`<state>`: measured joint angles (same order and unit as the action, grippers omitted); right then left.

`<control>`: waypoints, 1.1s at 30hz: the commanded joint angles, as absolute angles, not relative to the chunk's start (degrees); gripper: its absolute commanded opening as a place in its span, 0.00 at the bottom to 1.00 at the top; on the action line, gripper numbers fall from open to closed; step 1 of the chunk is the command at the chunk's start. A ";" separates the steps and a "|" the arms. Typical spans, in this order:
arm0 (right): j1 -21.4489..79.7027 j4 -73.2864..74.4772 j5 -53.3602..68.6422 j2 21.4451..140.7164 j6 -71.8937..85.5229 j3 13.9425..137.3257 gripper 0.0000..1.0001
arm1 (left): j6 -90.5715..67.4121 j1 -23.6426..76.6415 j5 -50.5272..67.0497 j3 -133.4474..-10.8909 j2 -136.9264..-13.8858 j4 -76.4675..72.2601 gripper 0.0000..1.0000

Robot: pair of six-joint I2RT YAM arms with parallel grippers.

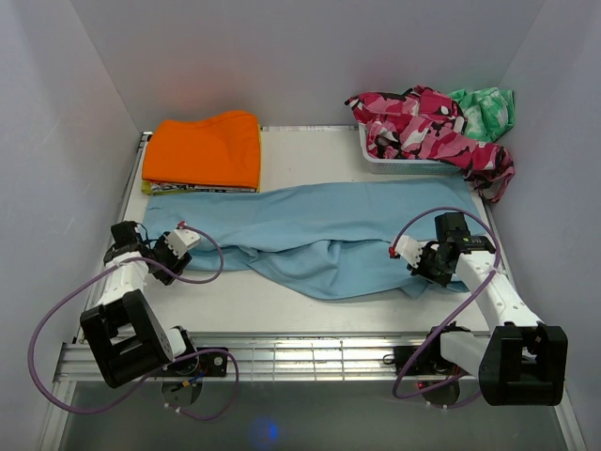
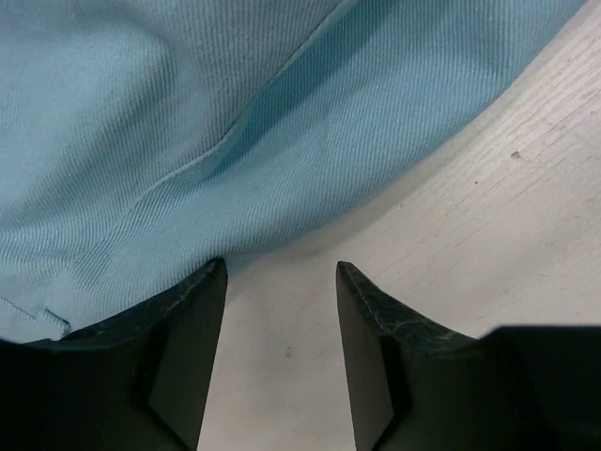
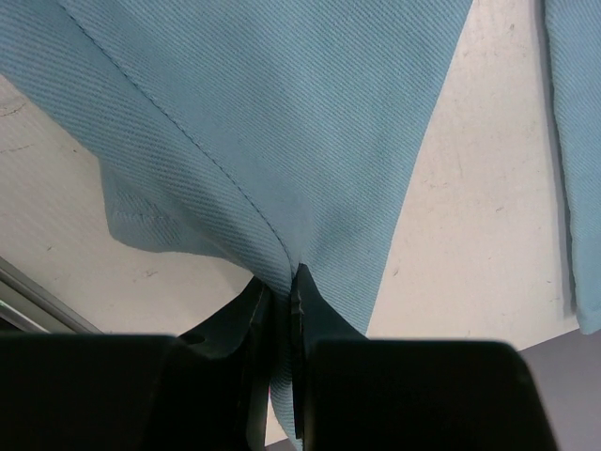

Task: Fold and stack the trousers
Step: Flatten the trousers out

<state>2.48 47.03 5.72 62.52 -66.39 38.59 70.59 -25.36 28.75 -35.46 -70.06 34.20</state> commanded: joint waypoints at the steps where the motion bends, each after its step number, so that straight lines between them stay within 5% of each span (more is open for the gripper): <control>1: 2.64 47.99 5.89 62.66 -66.27 40.78 0.08 | 72.69 -25.22 31.20 -38.05 -71.88 33.66 0.62; 3: 2.55 47.99 5.89 62.67 -66.27 40.87 0.08 | 72.07 -25.22 31.29 -38.67 -72.94 32.61 0.71; 8: 2.64 47.99 5.89 62.75 -66.27 41.22 0.08 | 71.98 -24.79 31.47 -39.64 -76.28 32.26 0.65; 12: 2.46 48.08 5.71 62.49 -66.01 41.75 0.08 | 72.33 -24.70 30.15 -40.43 -78.48 34.00 0.42; 13: 2.46 48.08 5.63 61.97 -66.09 41.92 0.08 | 72.16 -24.70 30.58 -41.47 -78.57 37.15 0.20; 14: 2.55 48.34 5.54 61.53 -66.18 42.10 0.08 | 71.64 -24.70 30.93 -41.92 -78.40 38.57 0.12; 17: 1.85 49.30 5.10 58.64 -67.58 42.10 0.08 | 69.79 -25.49 33.04 -42.80 -73.93 42.61 0.00; 23: -3.06 52.64 4.13 52.21 -74.17 42.97 0.08 | 68.91 -30.66 39.88 -51.47 -68.03 53.95 0.00; 31: -11.86 56.07 7.82 55.70 -81.29 52.11 0.08 | 65.37 -37.62 51.23 -71.36 -77.69 65.27 0.00; 33: -12.39 56.16 8.61 57.47 -81.39 52.91 0.08 | 70.37 -37.36 51.42 -71.02 -78.31 66.27 0.10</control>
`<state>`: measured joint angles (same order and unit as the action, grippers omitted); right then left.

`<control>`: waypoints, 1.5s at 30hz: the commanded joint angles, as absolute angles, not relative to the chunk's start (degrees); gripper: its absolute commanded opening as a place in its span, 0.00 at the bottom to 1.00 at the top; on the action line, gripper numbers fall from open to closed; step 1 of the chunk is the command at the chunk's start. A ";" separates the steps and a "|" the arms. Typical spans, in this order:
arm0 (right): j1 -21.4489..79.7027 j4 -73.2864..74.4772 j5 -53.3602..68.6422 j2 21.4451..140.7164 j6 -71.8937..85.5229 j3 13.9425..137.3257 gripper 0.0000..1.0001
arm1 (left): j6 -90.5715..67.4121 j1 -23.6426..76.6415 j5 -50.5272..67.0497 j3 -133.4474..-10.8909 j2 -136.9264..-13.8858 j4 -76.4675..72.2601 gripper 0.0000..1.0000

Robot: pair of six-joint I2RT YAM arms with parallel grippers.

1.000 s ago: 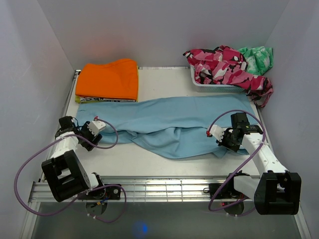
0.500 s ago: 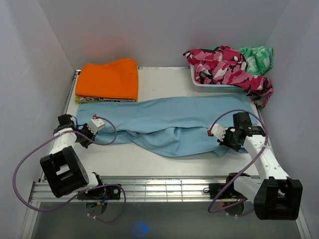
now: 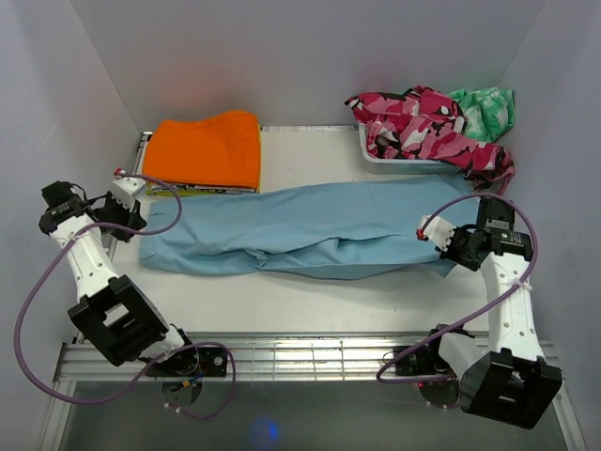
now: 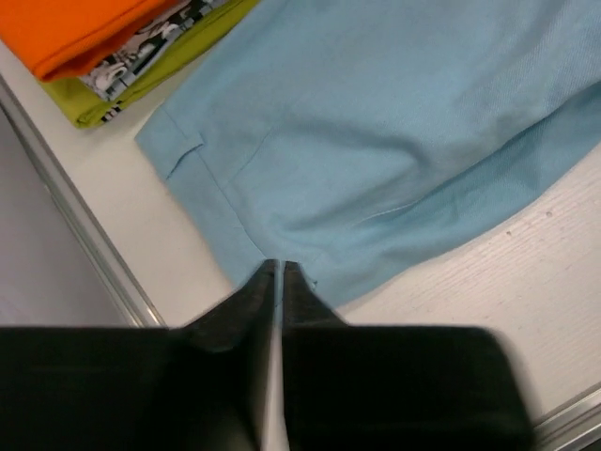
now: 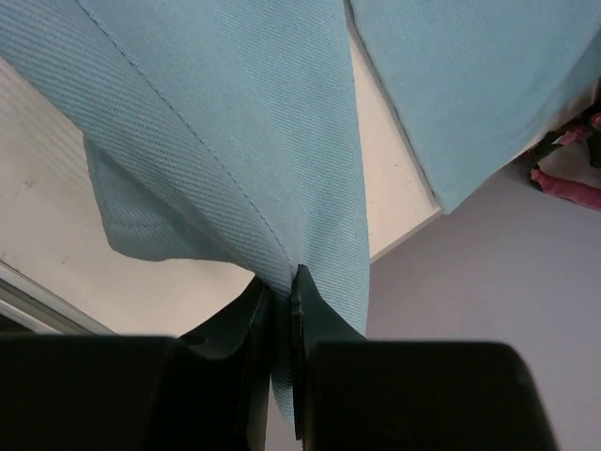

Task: Fold and stack the trousers
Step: Flatten the trousers out

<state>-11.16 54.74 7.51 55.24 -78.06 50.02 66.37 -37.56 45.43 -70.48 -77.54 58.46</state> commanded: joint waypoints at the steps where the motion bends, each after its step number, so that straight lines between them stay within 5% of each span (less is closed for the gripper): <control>1: -12.39 55.90 9.22 58.87 -81.13 53.17 0.08 | 71.79 -37.09 50.55 -69.10 -78.05 66.18 0.26; 3: -12.39 55.55 9.93 60.20 -80.43 53.26 0.08 | 76.61 -36.13 48.26 -66.46 -77.26 66.18 0.46; 4: -12.39 55.46 10.71 61.51 -80.07 53.70 0.08 | 78.38 -35.78 45.90 -63.66 -76.91 66.27 0.70; 6: -12.39 55.28 11.25 62.92 -78.41 54.58 0.08 | 81.98 -34.63 43.69 -60.40 -76.12 66.01 0.85; 10: -12.30 54.93 11.87 67.40 -75.16 57.47 0.08 | 81.67 -30.16 37.81 -51.79 -73.92 57.78 0.89; 22: -12.30 57.48 13.09 71.63 -72.25 63.63 0.08 | 71.36 -17.58 27.69 -43.51 -80.50 38.85 0.76; 24: -12.39 57.83 12.83 71.28 -72.51 63.81 0.08 | 73.11 -17.05 25.77 -42.63 -81.73 39.11 0.63; 25: -12.39 57.83 12.75 70.76 -72.60 63.90 0.08 | 73.56 -16.96 25.06 -42.54 -82.00 39.81 0.41; 27: -12.39 57.92 12.48 70.14 -72.95 63.98 0.08 | 74.00 -17.22 24.09 -42.80 -81.57 40.86 0.17; 30: -12.65 58.53 12.04 68.12 -74.35 64.33 0.08 | 74.18 -19.24 26.27 -46.13 -78.07 45.16 0.00; 37: -15.73 59.51 14.94 68.36 -78.49 70.57 0.08 | 75.94 -24.61 37.78 -70.11 -81.89 64.32 0.00; 45: -12.66 50.99 14.24 92.50 -67.87 81.20 0.08 | 51.29 -19.61 41.06 -92.18 -104.83 53.37 0.04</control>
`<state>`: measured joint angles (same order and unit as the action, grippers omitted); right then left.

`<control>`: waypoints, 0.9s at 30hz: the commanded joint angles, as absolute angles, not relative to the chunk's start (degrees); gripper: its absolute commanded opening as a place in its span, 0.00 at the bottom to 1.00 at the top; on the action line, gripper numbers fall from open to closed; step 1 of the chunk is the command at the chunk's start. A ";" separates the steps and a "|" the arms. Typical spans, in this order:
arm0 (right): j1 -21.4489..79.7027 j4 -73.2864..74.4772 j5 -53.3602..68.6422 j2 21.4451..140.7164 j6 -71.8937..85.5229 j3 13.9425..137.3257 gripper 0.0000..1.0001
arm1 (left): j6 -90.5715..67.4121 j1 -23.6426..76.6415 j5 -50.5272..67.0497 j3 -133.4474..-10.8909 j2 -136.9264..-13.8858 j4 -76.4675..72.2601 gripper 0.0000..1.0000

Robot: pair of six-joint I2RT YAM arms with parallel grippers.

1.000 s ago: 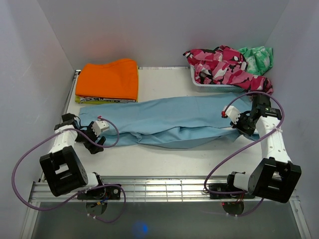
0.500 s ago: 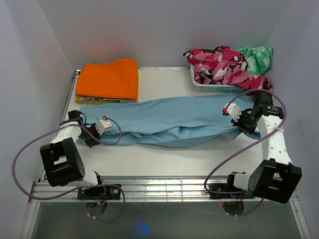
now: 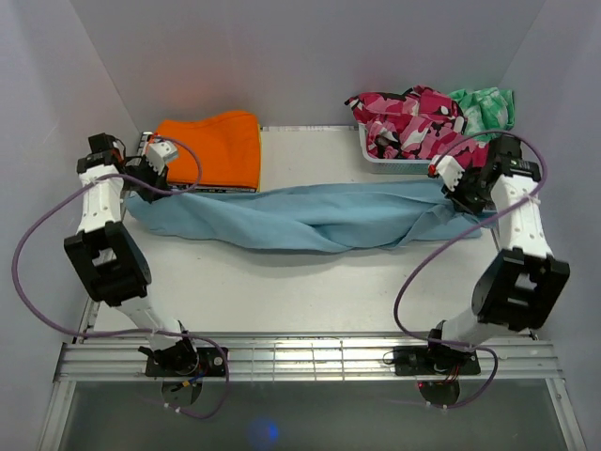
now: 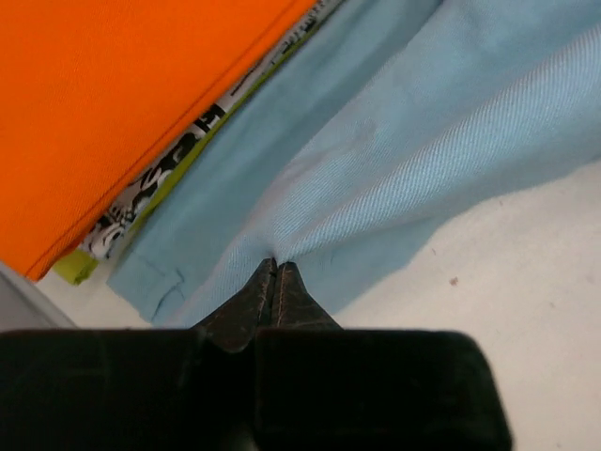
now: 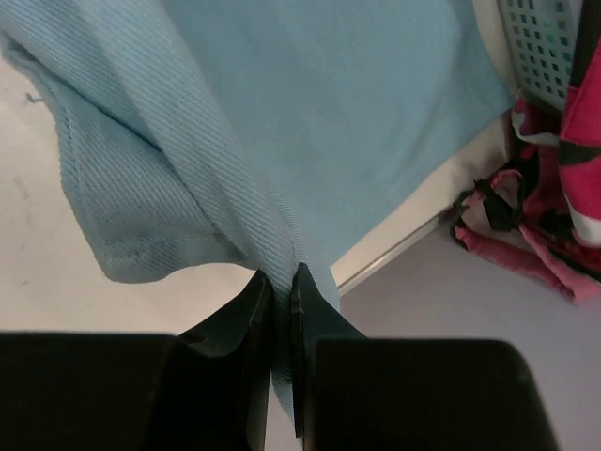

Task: Fold and stack the trousers
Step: Flatten the trousers out

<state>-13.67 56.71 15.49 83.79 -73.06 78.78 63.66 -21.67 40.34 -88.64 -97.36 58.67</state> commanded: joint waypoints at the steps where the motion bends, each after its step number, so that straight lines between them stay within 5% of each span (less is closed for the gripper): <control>1: -12.13 49.93 13.54 94.81 -66.63 82.78 0.08 | 49.24 -18.82 40.09 -93.24 -107.12 50.04 0.10; 4: -10.29 46.76 11.96 102.45 -62.15 84.89 0.08 | 41.26 -16.88 37.01 -98.93 -116.08 46.41 0.25; 8: -7.74 43.86 8.71 107.22 -58.63 83.24 0.08 | 35.07 -17.05 35.86 -105.03 -121.55 46.05 0.75; 11: -7.12 41.31 7.30 107.58 -57.40 80.70 0.08 | 34.10 -17.92 35.68 -102.67 -116.91 45.00 0.86; 20: -7.12 39.72 5.63 105.56 -56.25 78.13 0.08 | 37.86 -29.34 39.81 -83.17 -93.63 48.16 0.84; 27: -7.12 42.80 6.85 105.38 -56.51 80.15 0.08 | 59.22 -31.90 37.71 -75.67 -98.59 53.43 0.53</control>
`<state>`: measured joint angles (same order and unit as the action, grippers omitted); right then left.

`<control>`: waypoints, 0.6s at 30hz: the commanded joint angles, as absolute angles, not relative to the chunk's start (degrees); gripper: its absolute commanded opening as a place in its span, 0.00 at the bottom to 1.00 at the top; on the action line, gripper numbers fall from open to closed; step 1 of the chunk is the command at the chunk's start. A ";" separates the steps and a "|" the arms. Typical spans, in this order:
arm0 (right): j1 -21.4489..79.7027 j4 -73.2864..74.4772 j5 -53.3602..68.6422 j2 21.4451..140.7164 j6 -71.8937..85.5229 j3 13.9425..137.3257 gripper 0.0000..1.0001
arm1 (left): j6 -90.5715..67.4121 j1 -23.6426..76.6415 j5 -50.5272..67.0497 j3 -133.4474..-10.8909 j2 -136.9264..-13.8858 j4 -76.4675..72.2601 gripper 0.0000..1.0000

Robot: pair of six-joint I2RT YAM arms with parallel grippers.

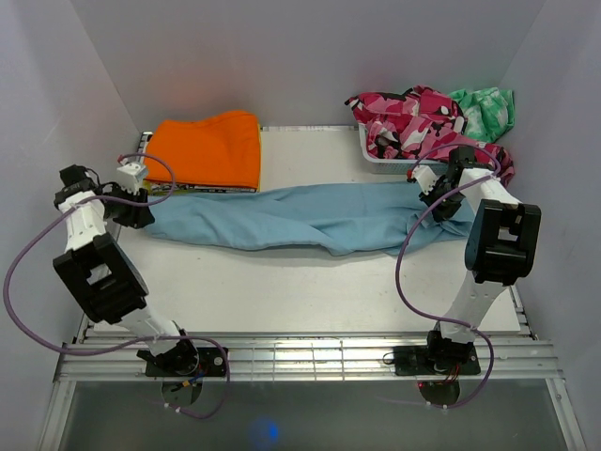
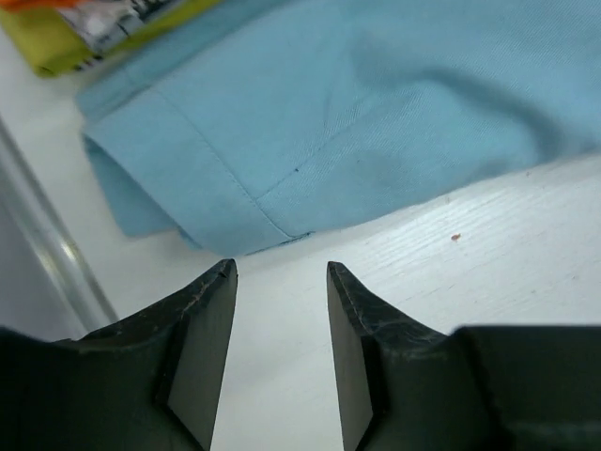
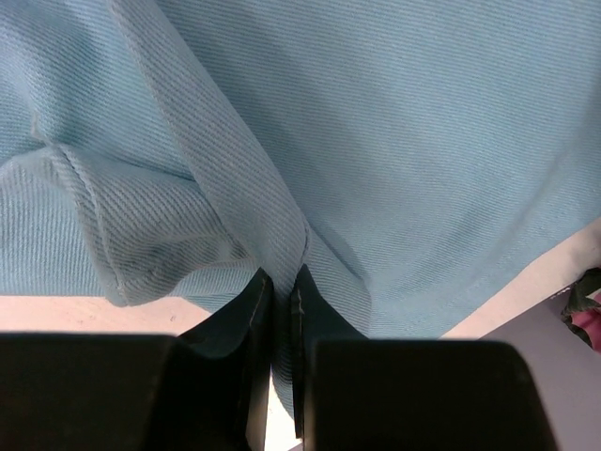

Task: Fold and stack the trousers
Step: Flatten the trousers out

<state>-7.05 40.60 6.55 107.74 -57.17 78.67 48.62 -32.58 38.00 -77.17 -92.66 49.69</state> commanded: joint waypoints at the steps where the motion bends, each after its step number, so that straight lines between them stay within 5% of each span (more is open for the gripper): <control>1: -7.12 43.06 7.03 105.38 -56.51 80.50 0.08 | 62.54 -31.90 36.84 -77.15 -99.92 55.35 0.52; 18: -7.12 43.42 6.94 105.29 -57.13 79.45 0.08 | 62.76 -28.39 31.81 -71.37 -106.87 40.61 0.80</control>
<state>-7.05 41.89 6.57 107.68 -57.21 78.72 62.30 -29.15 30.96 -72.14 -107.42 44.95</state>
